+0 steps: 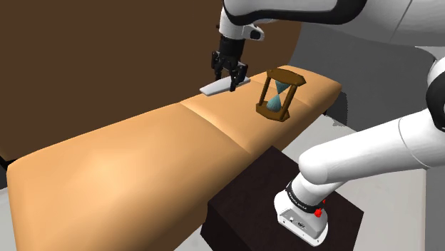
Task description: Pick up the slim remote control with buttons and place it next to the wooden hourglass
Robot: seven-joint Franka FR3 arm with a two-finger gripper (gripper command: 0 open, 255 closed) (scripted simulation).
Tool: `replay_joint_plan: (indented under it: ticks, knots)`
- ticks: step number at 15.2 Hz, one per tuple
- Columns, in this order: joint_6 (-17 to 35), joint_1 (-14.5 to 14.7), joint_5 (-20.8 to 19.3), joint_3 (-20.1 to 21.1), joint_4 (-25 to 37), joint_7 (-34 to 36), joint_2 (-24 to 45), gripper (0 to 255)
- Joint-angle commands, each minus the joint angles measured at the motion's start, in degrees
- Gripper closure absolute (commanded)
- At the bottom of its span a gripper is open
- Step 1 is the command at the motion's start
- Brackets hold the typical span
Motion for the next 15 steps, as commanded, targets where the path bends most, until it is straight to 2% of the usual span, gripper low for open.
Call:
replay_joint_plan:
  ticks: [1, 8, 15]
  knots:
    - [-0.35, -0.96, -0.95, -2.14, -0.01, -2.85, -0.05, 255]
    - [0.34, -4.67, -4.59, -8.86, 0.44, -11.98, 1.96, 255]
    - [1.13, -8.59, -8.09, -14.76, 4.01, -20.41, 6.77, 255]
